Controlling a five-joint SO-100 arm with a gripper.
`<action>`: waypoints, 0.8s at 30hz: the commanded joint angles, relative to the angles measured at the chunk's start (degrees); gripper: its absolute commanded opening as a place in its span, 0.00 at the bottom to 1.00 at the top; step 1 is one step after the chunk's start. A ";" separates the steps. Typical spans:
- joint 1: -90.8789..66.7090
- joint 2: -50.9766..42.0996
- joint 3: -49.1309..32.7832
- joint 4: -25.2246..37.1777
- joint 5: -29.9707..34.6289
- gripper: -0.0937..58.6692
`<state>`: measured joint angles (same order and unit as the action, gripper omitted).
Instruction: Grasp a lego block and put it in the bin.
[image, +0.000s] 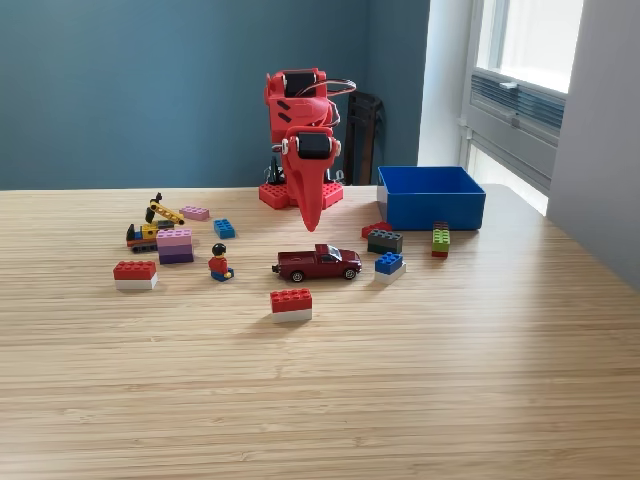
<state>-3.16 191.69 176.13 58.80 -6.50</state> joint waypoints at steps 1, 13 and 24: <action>-0.35 -0.18 -0.44 -2.02 2.02 0.00; -1.67 -1.67 -11.07 -2.55 5.01 0.12; -1.67 -31.73 -27.33 -1.85 10.11 0.18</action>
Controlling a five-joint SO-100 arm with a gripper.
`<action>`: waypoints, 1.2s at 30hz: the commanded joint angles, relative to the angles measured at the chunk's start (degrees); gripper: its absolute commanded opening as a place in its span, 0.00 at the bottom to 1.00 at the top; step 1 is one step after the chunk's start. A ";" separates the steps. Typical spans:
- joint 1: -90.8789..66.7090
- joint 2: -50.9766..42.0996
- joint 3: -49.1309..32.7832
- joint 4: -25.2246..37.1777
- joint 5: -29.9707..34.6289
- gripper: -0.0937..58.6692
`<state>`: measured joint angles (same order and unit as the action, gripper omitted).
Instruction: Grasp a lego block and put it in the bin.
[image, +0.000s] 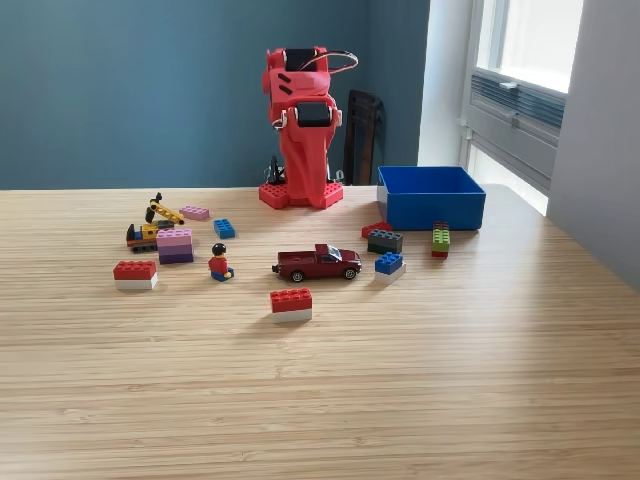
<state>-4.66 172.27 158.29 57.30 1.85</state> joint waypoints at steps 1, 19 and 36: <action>-0.09 -15.12 -10.81 -0.09 2.29 0.21; 2.37 -49.83 -33.22 -0.09 10.28 0.67; 2.37 -74.09 -46.14 -0.09 11.60 0.68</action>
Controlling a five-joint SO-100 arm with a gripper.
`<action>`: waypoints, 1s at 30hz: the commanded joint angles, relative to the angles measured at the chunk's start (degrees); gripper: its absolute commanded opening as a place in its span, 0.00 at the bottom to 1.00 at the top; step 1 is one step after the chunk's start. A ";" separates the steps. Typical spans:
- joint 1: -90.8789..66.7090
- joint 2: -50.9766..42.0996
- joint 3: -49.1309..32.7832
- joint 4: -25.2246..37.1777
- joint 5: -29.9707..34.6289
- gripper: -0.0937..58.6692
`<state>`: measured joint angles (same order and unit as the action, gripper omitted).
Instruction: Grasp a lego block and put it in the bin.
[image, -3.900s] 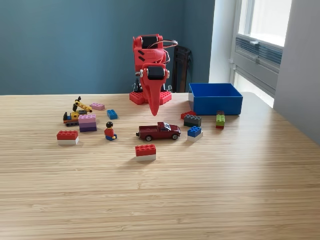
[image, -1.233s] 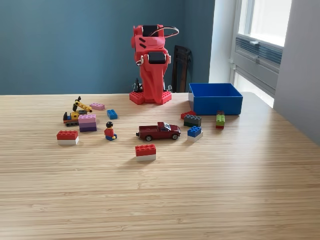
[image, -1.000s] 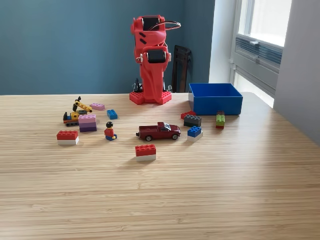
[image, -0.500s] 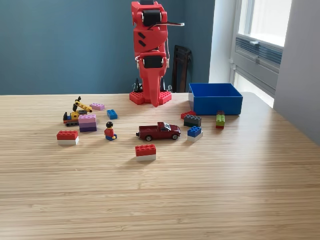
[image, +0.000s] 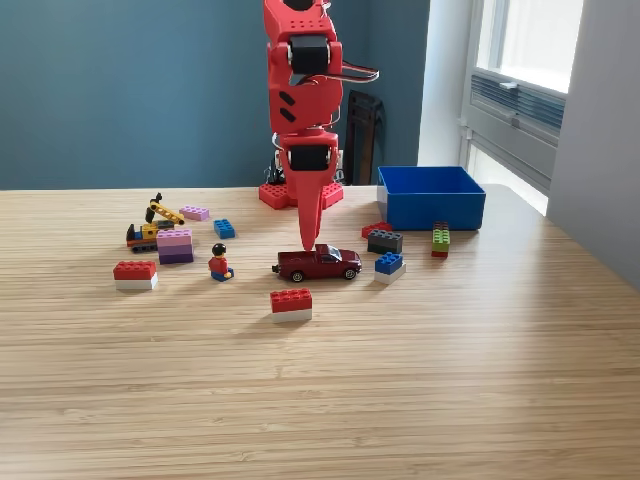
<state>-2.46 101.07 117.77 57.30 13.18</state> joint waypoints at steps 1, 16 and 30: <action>0.09 -3.69 -5.89 -0.09 0.18 0.67; 0.00 -12.74 -9.93 -0.18 -0.35 0.41; -0.09 -15.56 -7.56 -2.29 0.44 0.00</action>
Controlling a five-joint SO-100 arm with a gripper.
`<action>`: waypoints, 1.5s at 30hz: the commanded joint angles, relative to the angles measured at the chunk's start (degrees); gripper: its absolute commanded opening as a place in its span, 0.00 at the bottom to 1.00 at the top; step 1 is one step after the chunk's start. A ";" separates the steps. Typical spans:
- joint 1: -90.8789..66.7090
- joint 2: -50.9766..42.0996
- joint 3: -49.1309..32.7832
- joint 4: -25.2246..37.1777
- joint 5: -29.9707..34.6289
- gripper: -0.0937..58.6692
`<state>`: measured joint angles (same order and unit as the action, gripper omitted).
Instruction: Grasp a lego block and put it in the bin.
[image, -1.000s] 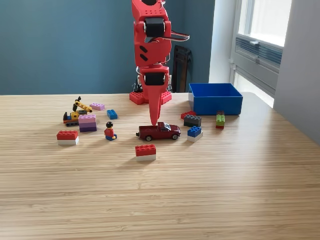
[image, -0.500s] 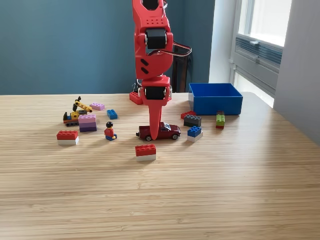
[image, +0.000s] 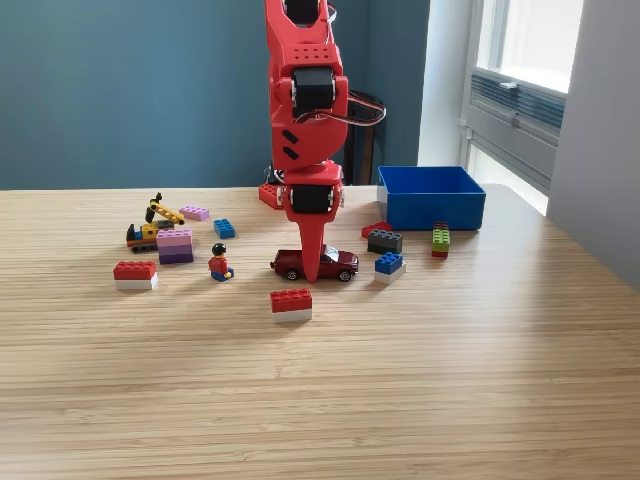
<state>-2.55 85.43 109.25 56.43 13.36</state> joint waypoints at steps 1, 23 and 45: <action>0.00 0.09 1.23 -1.41 0.26 0.00; -3.52 11.87 -31.64 27.60 -1.23 0.00; -49.57 15.29 -22.15 34.98 5.71 0.00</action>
<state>-45.70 94.66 88.15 89.65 18.28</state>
